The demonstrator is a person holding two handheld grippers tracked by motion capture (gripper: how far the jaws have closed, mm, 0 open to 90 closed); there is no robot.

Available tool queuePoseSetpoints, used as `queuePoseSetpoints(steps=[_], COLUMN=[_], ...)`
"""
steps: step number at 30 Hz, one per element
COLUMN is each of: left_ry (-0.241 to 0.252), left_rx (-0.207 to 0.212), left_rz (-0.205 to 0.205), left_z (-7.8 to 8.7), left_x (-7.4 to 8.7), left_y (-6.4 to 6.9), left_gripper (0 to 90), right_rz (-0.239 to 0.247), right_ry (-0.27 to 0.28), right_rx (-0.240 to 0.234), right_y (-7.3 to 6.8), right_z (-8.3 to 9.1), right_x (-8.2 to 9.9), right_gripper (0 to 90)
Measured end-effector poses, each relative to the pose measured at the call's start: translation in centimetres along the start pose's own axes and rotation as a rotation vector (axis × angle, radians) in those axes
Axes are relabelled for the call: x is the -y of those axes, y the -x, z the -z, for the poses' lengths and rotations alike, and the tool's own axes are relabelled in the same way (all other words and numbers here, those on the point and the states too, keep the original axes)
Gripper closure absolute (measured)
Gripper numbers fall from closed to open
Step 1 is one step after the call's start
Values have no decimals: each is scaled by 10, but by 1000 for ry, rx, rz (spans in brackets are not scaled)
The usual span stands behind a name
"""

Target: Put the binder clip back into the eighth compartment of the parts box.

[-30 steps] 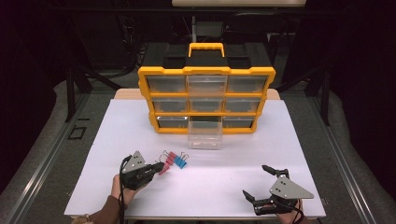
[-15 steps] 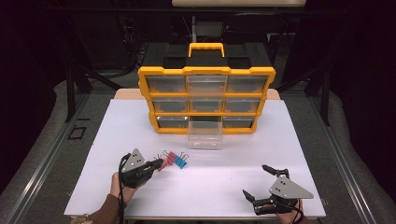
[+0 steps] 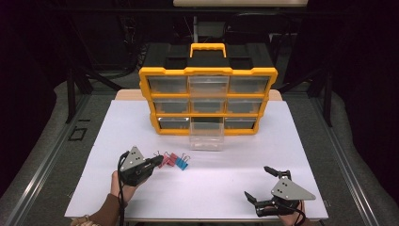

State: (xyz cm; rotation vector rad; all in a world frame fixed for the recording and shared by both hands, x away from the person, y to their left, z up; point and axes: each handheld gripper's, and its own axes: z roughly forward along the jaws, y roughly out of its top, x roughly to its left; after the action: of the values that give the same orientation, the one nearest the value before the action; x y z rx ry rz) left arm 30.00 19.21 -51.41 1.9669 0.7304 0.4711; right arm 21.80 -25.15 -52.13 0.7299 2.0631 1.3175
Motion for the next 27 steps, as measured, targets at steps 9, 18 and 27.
queuePoseSetpoints(steps=[9, 18, 27], left_ry=[26, 65, 85], left_rx=[-5, -20, -26], left_rz=[5, 1, -7], left_z=[3, 6, 3], left_x=[-6, -16, -26], left_y=[-2, -3, -4], left_gripper=[885, 885, 885], right_rz=[1, -2, 0], right_ry=[0, -4, -6], right_rx=[2, 1, 4], right_y=[1, 0, 1], right_z=[0, 0, 0], right_x=[0, 0, 0], right_gripper=[0, 0, 1])
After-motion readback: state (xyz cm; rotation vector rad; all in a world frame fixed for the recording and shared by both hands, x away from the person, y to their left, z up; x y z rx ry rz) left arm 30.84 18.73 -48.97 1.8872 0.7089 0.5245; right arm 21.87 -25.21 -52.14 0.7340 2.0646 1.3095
